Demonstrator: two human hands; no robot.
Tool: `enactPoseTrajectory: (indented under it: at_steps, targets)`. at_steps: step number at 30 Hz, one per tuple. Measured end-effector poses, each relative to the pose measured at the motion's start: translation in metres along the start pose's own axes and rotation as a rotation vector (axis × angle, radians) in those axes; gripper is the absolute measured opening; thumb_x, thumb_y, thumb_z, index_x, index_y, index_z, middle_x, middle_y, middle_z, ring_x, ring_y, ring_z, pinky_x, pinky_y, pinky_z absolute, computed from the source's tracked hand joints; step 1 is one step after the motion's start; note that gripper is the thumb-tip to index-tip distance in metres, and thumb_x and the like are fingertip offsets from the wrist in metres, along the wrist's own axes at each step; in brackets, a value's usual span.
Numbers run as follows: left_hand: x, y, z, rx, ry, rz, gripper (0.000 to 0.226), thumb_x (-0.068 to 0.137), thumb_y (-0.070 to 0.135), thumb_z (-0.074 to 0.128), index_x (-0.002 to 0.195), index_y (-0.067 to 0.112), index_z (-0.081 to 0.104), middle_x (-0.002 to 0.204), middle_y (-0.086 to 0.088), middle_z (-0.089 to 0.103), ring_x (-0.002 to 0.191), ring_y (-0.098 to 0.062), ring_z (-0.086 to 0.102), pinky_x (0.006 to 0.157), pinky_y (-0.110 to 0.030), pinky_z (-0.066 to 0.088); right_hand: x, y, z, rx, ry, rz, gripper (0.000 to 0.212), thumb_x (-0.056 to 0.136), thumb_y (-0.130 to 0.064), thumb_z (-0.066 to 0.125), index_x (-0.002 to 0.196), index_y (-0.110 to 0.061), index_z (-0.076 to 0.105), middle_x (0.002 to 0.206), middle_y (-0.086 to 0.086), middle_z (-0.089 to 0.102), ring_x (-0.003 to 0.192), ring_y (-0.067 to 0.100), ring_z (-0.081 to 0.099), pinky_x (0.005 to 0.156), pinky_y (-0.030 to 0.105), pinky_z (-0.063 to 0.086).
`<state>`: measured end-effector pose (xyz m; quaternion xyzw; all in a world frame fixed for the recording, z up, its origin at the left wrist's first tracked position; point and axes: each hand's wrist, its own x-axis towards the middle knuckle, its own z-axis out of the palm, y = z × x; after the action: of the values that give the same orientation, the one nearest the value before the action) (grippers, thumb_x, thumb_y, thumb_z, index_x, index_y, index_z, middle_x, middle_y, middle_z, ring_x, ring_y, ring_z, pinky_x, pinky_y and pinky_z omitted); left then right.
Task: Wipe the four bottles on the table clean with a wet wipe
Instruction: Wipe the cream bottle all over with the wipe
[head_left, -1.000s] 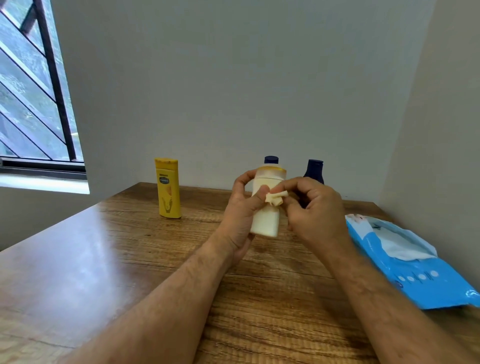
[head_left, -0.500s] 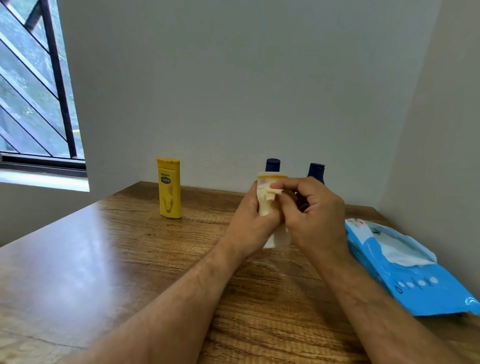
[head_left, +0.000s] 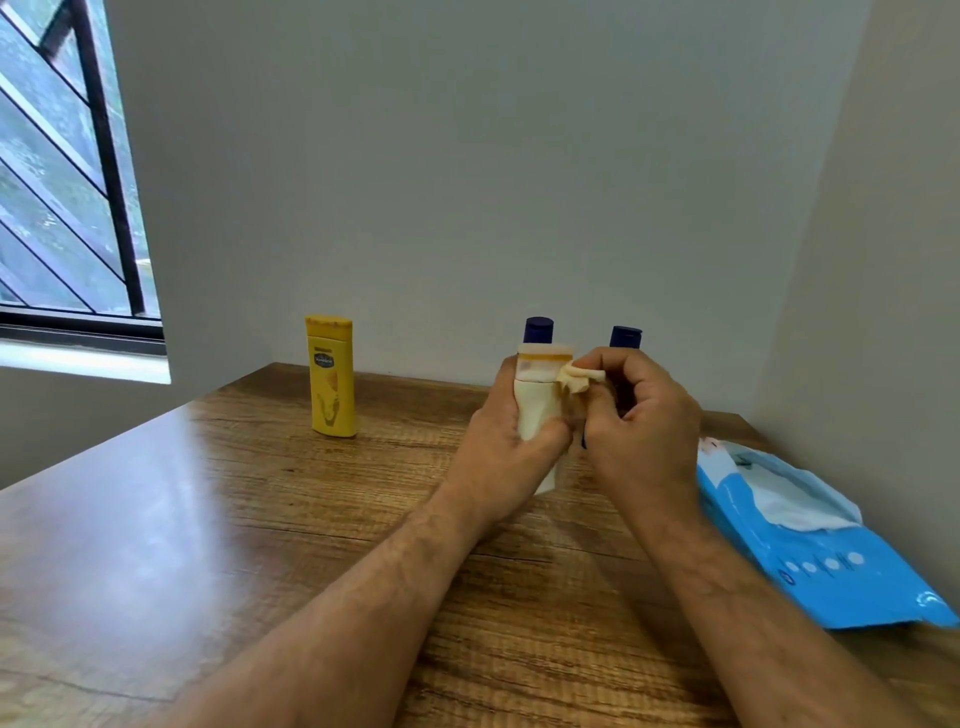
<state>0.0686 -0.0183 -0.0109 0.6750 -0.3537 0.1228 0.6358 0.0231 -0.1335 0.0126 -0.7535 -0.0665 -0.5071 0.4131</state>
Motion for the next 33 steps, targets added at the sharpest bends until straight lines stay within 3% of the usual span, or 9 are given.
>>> enactPoseTrajectory:
  at_steps: [5, 7, 11, 14, 18, 21, 27, 29, 33]
  targets:
    - [-0.001, 0.0, -0.003, 0.182, 0.017, 0.059, 0.035, 0.099, 0.026, 0.055, 0.131, 0.029, 0.04, 0.096, 0.008, 0.068, 0.083, -0.007, 0.069, 0.068, -0.028, 0.06, -0.006, -0.013, 0.006, -0.032, -0.092, -0.16, 0.024, 0.088, -0.004, 0.064, 0.101, -0.024, 0.067, 0.094, -0.01, 0.065, 0.091, 0.0, 0.061, 0.077, 0.006, 0.048]
    - [-0.002, 0.0, -0.003, 0.204, -0.006, 0.05, 0.039, 0.099, 0.03, 0.053, 0.134, 0.032, 0.035, 0.1, 0.007, 0.067, 0.084, -0.008, 0.069, 0.07, -0.03, 0.06, -0.004, -0.01, 0.005, -0.044, -0.068, -0.132, 0.022, 0.088, -0.005, 0.064, 0.1, -0.024, 0.066, 0.095, -0.009, 0.066, 0.091, 0.002, 0.062, 0.076, 0.008, 0.049]
    - [-0.002, 0.001, 0.001, 0.052, -0.053, -0.068, 0.053, 0.094, 0.044, 0.041, 0.143, 0.042, 0.022, 0.119, 0.004, 0.06, 0.102, -0.015, 0.064, 0.09, -0.046, 0.055, 0.002, 0.0, 0.003, -0.011, -0.021, 0.06, 0.019, 0.092, -0.011, 0.063, 0.096, -0.03, 0.063, 0.092, -0.012, 0.067, 0.087, 0.005, 0.064, 0.071, 0.022, 0.056]
    - [-0.001, 0.002, 0.002, -0.009, -0.041, -0.094, 0.06, 0.09, 0.051, 0.05, 0.144, 0.042, 0.024, 0.123, 0.004, 0.06, 0.109, -0.014, 0.063, 0.096, -0.045, 0.054, 0.004, 0.0, 0.002, -0.02, -0.019, 0.095, 0.019, 0.092, -0.013, 0.063, 0.095, -0.031, 0.063, 0.089, -0.016, 0.065, 0.083, 0.004, 0.063, 0.068, 0.022, 0.055]
    - [0.003, 0.003, -0.003, 0.013, 0.091, -0.08, 0.067, 0.069, 0.051, 0.077, 0.126, 0.031, 0.047, 0.112, 0.004, 0.066, 0.097, -0.013, 0.069, 0.08, -0.044, 0.062, 0.006, -0.005, -0.002, 0.022, 0.025, 0.069, 0.013, 0.092, -0.015, 0.064, 0.096, -0.028, 0.065, 0.089, -0.012, 0.067, 0.083, 0.005, 0.063, 0.067, 0.017, 0.05]
    - [0.004, 0.004, -0.005, 0.061, 0.169, -0.029, 0.062, 0.072, 0.038, 0.084, 0.122, 0.029, 0.048, 0.104, 0.005, 0.067, 0.088, -0.012, 0.07, 0.07, -0.04, 0.063, 0.005, -0.006, -0.002, 0.03, -0.005, 0.044, 0.013, 0.091, -0.016, 0.065, 0.096, -0.028, 0.066, 0.088, -0.012, 0.068, 0.083, 0.006, 0.064, 0.067, 0.019, 0.052]
    - [-0.003, 0.005, 0.001, 0.253, 0.108, 0.027, 0.055, 0.094, 0.026, 0.063, 0.142, 0.036, 0.036, 0.081, 0.006, 0.07, 0.067, -0.004, 0.069, 0.053, -0.022, 0.057, -0.005, -0.017, 0.006, -0.007, -0.053, -0.126, 0.02, 0.09, -0.009, 0.063, 0.104, -0.023, 0.066, 0.098, -0.009, 0.066, 0.093, 0.001, 0.062, 0.077, 0.01, 0.051]
    - [-0.004, 0.007, 0.003, 0.346, 0.062, 0.035, 0.064, 0.094, 0.02, 0.064, 0.147, 0.033, 0.032, 0.084, 0.013, 0.067, 0.071, 0.003, 0.067, 0.06, -0.017, 0.057, -0.006, -0.017, 0.008, -0.043, -0.037, -0.173, 0.021, 0.09, -0.009, 0.064, 0.107, -0.02, 0.066, 0.1, -0.009, 0.065, 0.094, -0.001, 0.06, 0.081, 0.007, 0.048]
    - [-0.003, 0.007, 0.005, 0.304, 0.041, 0.097, 0.075, 0.094, 0.024, 0.064, 0.151, 0.044, 0.019, 0.122, 0.012, 0.063, 0.105, -0.003, 0.064, 0.089, -0.029, 0.058, -0.004, -0.012, 0.007, -0.064, 0.007, -0.15, 0.021, 0.088, -0.006, 0.064, 0.105, -0.019, 0.065, 0.099, -0.008, 0.065, 0.091, 0.003, 0.06, 0.078, 0.01, 0.05]
